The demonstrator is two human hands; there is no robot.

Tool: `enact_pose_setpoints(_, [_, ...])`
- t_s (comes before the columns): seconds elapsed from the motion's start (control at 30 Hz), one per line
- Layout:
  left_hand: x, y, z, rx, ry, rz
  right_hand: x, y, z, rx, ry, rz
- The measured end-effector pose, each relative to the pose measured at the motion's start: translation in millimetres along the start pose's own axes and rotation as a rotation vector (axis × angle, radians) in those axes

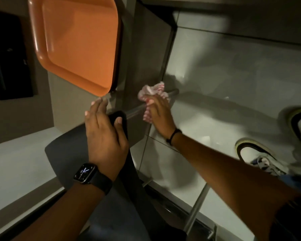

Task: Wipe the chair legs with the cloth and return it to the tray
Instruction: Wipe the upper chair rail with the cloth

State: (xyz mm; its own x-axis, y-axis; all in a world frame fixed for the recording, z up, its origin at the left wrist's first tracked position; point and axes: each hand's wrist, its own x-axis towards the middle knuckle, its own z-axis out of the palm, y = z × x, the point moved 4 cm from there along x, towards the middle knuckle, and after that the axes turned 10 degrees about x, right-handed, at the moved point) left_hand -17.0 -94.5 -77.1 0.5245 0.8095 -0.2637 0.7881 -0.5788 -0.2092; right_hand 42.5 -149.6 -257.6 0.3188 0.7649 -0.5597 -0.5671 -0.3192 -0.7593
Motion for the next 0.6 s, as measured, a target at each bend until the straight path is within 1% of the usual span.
enact_pose_setpoints(0.1, [0.5, 4.5, -1.2, -0.016, -0.016, -0.019, -51.8, -40.1, 41.3, 0.028, 0.021, -0.293])
enact_pose_setpoints(0.17, [1.0, 4.5, -1.6, -0.01, -0.019, -0.031, -52.4, -48.1, 51.0, 0.076, 0.01, -0.362])
enact_pose_setpoints(0.23, [0.5, 3.0, -1.0, -0.004, -0.013, -0.018, -35.0, -30.1, 46.9, -0.016, -0.027, -0.334])
enact_pose_setpoints(0.37, [1.6, 0.1, 2.7, 0.017, 0.01, -0.017, 36.5, 37.5, 6.0, -0.144, -0.002, 0.02])
enact_pose_setpoints(0.4, [0.9, 0.4, 3.1, 0.014, 0.019, -0.021, 51.1, 46.2, -8.5, -0.145, -0.002, 0.099])
enact_pose_setpoints(0.47, [1.6, 2.0, 3.3, 0.011, 0.034, -0.021, 62.5, 45.4, -23.6, -0.144, 0.008, 0.183])
enact_pose_setpoints(0.53, [2.2, 1.7, 3.3, 0.028, 0.038, -0.033, 40.3, 21.0, -12.2, -0.071, 0.029, 0.16])
enact_pose_setpoints(0.6, [1.1, 2.7, 1.7, 0.033, 0.033, -0.046, -5.5, -12.5, 17.4, 0.02, 0.063, -0.007])
